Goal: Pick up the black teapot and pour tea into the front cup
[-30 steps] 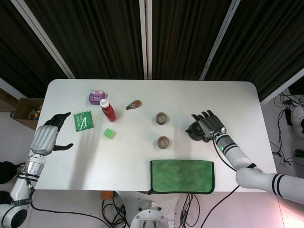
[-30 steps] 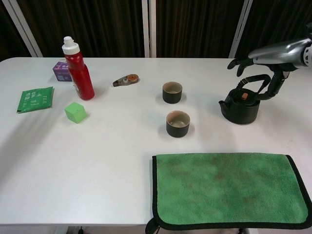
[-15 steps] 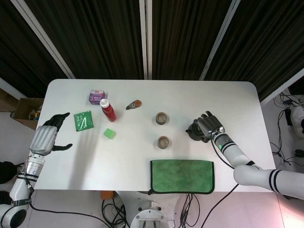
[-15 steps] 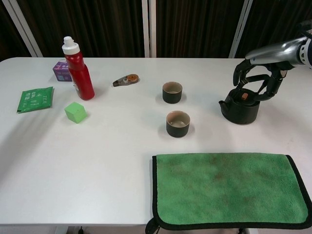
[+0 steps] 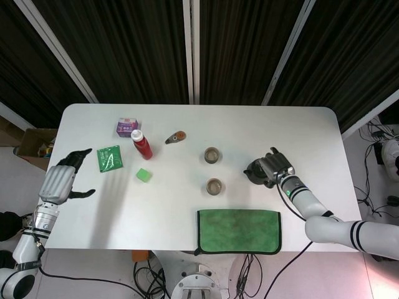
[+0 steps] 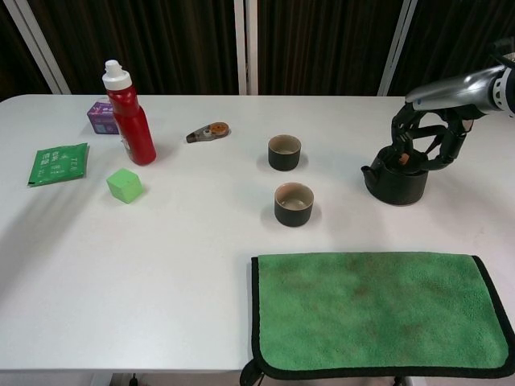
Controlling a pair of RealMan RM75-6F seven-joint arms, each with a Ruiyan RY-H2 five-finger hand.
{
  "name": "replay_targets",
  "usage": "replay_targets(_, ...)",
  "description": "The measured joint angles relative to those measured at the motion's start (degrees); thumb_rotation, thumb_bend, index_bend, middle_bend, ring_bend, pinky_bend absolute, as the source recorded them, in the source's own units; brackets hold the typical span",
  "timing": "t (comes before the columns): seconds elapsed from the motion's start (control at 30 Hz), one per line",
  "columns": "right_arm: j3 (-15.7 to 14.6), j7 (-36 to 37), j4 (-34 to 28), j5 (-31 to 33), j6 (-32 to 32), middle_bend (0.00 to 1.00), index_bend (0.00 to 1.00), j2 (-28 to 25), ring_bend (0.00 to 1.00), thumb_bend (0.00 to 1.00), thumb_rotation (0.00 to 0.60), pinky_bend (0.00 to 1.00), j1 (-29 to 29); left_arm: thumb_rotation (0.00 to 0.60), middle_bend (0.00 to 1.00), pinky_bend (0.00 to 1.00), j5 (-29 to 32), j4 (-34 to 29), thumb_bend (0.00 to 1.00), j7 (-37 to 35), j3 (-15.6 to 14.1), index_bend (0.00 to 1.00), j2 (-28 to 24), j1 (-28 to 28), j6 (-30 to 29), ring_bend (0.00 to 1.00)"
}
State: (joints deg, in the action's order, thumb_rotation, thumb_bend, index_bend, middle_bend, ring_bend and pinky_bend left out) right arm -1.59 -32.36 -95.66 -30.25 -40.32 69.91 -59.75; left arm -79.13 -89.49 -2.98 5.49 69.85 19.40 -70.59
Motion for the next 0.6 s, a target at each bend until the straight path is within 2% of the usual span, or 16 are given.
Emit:
replay_targets(0.13,-0.47,0.12,-0.48,0.06,-0.70,0.41,0.42,-0.34,0.26,0.29,0.600,0.00,-0.31,0.600,0.13,0.27,0.00,0.08,0.03,-0.13,0.02,0.09,0.01,-0.04,-0.08,0.13)
replay_targets(0.6,-2.20,1.35,-0.18,1.78,0.54,0.47,0.46,-0.28,0.34,0.29,0.600,0.00,-1.79,0.600,0.13,0.27,0.07,0.20,0.03,-0.20,0.11,0.09,0.01,0.14,0.13,0.13)
